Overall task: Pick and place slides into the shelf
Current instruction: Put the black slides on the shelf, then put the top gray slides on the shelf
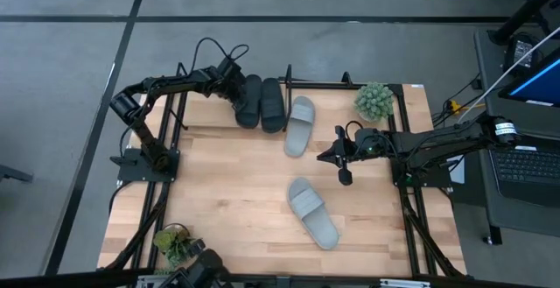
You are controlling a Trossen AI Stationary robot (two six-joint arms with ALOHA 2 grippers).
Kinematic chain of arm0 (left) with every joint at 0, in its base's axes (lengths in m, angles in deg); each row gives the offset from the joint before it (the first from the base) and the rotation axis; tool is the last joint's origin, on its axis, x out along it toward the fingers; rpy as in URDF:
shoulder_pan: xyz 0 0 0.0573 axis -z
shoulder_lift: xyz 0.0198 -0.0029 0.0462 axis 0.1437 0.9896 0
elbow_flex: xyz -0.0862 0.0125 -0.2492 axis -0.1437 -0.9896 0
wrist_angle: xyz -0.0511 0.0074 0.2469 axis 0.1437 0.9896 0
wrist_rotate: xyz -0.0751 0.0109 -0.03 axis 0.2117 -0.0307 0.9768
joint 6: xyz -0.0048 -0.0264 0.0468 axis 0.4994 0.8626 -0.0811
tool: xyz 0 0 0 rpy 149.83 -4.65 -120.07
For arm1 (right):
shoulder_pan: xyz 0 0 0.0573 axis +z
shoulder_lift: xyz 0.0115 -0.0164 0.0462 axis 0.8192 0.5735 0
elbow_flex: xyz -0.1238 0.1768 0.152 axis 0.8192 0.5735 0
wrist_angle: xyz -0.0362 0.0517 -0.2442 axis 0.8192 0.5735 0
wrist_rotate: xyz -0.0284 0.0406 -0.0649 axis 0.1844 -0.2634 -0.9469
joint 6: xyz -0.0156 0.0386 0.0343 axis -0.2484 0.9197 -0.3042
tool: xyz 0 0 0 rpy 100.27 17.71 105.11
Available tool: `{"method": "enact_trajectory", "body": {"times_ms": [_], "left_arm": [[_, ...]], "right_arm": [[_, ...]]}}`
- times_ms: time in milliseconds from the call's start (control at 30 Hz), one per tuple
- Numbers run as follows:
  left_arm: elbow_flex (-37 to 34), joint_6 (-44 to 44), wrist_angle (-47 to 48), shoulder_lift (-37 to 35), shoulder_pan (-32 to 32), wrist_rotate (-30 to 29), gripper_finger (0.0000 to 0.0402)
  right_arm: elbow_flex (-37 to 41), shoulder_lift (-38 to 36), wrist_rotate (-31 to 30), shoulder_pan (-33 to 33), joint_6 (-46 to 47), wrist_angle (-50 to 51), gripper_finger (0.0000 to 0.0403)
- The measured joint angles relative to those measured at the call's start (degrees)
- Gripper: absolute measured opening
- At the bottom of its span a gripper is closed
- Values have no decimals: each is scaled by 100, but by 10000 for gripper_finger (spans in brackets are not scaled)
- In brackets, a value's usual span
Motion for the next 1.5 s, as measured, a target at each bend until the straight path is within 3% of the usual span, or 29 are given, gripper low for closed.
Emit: {"method": "enact_trajectory", "body": {"times_ms": [367, 833, 1200, 1400, 1500], "left_arm": [[-2, -30, -186, 0, -178, 333, 0], [54, 143, 311, -204, -225, -37, 0], [389, 143, 757, -1732, 77, -44, 0], [388, 350, 1161, -2817, 739, -117, 0], [229, 608, 1241, -3330, 1292, -596, 0]], "right_arm": [[0, 0, 0, 0, 0, 0, 28], [0, 0, 0, -1, -8, -2, 28], [0, 0, 0, -1, -72, -60, 28], [0, 0, 0, -1, -350, -228, 28], [0, 0, -1, -1, -344, -274, 28]]}}
